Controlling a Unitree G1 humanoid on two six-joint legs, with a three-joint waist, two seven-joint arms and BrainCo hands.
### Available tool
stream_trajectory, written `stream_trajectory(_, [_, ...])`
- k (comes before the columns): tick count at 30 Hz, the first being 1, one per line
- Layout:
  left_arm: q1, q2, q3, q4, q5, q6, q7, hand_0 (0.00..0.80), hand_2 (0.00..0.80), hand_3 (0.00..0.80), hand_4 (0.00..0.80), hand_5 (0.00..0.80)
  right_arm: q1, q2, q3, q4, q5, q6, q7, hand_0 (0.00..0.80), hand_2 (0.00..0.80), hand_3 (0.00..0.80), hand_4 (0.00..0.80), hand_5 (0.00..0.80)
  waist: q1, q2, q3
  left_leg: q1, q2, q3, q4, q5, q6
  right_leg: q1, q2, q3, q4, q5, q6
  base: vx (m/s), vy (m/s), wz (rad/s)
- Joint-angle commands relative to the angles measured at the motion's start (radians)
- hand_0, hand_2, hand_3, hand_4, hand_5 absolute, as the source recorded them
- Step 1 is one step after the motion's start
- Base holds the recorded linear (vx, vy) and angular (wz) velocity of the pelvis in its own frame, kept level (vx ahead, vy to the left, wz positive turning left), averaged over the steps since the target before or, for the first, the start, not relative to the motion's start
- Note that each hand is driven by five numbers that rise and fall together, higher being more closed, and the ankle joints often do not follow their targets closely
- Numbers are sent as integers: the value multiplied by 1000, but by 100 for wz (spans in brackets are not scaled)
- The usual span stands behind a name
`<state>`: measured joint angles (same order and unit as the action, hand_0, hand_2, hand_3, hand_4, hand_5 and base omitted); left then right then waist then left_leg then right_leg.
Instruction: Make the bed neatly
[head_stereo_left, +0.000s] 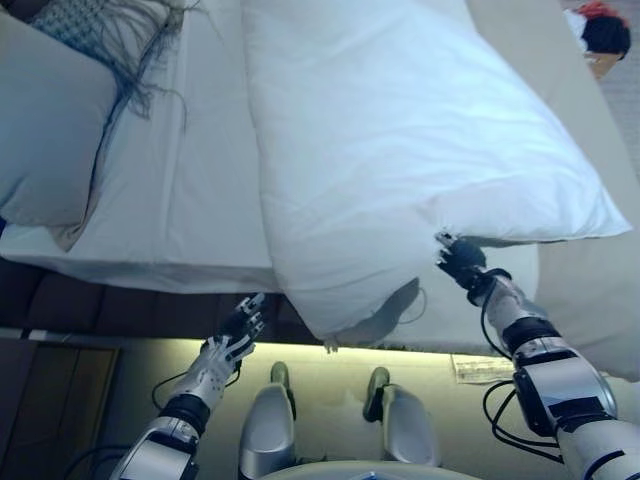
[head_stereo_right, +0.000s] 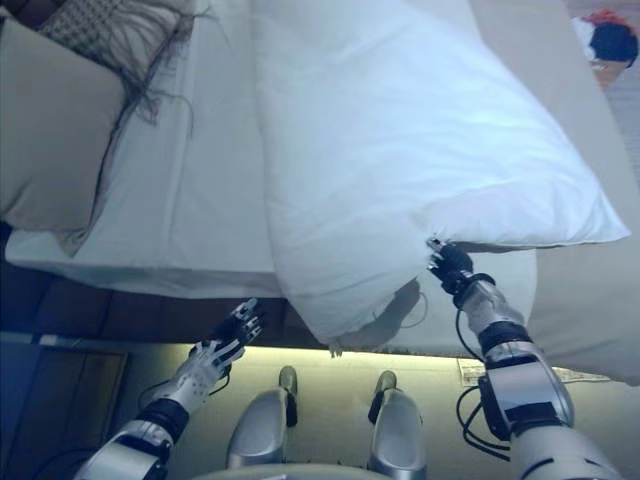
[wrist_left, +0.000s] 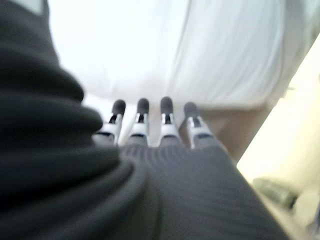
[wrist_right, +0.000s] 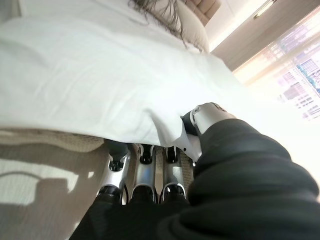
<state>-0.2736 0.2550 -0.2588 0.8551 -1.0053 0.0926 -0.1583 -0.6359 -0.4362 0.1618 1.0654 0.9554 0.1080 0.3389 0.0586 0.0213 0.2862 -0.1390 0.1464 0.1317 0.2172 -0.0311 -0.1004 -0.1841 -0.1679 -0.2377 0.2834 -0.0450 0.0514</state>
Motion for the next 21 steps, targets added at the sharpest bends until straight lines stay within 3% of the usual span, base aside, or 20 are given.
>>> stream_trajectory(1, [-45, -45, -60, 16, -154, 98, 12, 0, 0, 0, 0, 0, -30, 46, 19, -136, 54, -9, 20, 800, 800, 800, 800, 800, -7, -44, -75, 30, 17, 10, -67, 64, 4, 109, -27, 15, -196, 101, 47, 94, -16, -3])
stream_trajectory(8, [-64, -151, -75, 96, -445, 215, 56, 0, 0, 0, 0, 0, -5, 133, 68, -201, 56, -6, -9, 800, 800, 800, 800, 800, -22, -74, -128, 93, 23, 34, -144, 83, 0, 164, -8, 10, -264, 120, 48, 102, -43, -1])
stream_trajectory(14, [-75, -213, -105, 90, -745, 305, 134, 0, 0, 0, 0, 0, -8, 206, 109, -286, 106, -54, -61, 800, 800, 800, 800, 800, -23, -122, -109, 80, 50, 37, -143, 79, -5, 164, 16, 17, -276, 126, 49, 5, -139, -5])
stream_trajectory(21, [-100, -247, -149, 69, -931, 279, 250, 0, 0, 0, 0, 0, -32, 241, 141, -378, 172, -120, -74, 800, 800, 800, 800, 800, -23, -181, -39, 28, 71, 16, -155, 91, -6, 123, 38, 27, -280, 143, 49, -118, -152, -3])
